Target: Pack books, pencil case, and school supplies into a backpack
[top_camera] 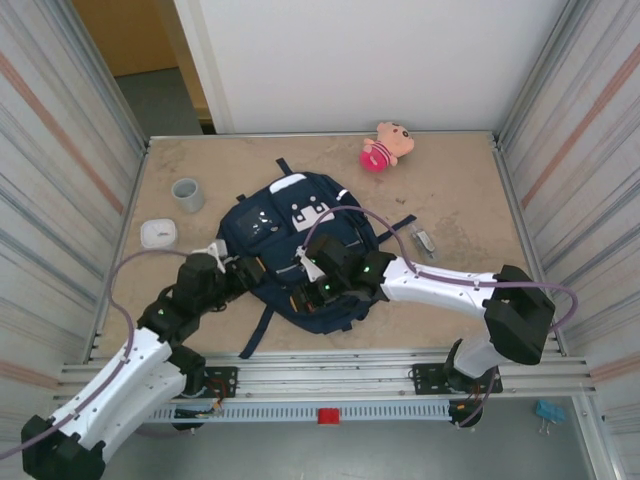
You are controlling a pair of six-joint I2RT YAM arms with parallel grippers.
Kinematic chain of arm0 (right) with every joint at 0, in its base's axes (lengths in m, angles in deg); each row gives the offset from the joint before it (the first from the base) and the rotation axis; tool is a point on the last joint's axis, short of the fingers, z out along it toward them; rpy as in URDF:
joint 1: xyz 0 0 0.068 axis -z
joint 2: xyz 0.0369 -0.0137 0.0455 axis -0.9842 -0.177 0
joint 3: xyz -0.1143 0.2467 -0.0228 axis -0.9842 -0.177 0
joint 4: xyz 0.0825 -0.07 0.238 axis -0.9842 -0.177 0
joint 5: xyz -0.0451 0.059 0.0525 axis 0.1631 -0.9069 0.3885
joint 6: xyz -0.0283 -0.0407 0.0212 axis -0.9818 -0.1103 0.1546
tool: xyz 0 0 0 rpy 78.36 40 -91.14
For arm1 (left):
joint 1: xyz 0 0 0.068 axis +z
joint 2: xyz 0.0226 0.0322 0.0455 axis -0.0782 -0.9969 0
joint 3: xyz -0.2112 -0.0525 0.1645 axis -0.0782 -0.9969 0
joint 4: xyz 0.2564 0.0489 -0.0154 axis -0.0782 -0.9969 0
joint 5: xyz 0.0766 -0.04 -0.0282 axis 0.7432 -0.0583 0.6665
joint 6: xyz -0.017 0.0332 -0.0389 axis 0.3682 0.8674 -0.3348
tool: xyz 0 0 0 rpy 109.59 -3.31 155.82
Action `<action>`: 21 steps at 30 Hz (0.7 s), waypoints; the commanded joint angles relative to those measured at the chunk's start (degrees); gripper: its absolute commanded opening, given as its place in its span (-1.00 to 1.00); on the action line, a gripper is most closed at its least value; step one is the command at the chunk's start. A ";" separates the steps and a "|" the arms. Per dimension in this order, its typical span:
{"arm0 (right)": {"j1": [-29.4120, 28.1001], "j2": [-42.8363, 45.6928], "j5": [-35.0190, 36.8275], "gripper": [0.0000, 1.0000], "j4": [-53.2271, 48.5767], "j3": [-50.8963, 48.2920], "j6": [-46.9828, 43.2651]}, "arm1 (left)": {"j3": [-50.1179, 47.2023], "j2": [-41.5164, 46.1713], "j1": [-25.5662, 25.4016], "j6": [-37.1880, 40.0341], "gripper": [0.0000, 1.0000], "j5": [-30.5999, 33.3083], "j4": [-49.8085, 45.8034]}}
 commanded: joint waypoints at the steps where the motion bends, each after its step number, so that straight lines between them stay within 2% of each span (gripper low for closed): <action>1: 0.28 -0.51 -1.72 -1.00 2.74 2.82 -0.28 | -3.48 -0.84 -2.48 -10.12 0.07 0.06 3.84; 6: 0.24 -1.23 -2.87 -1.00 2.18 3.32 -0.36 | -3.24 -7.24 -3.58 -11.09 0.05 -1.73 12.12; 10: 0.24 -1.56 -3.66 -1.00 1.81 3.76 -0.56 | -4.38 -10.62 -3.67 -13.52 -0.11 -1.16 18.68; 14: 0.24 -1.48 -4.00 -1.00 1.46 3.66 -0.54 | -5.11 -12.09 -3.66 -14.35 -0.17 -0.48 21.92; 16: 0.24 -1.05 -4.11 -1.00 0.86 3.69 -0.85 | -4.99 -12.04 -3.66 -13.82 -0.32 0.97 21.00; 21: 1.00 1.46 -3.11 -1.00 -2.76 3.08 -2.18 | -4.43 -9.56 -2.69 -10.42 -0.94 5.81 14.18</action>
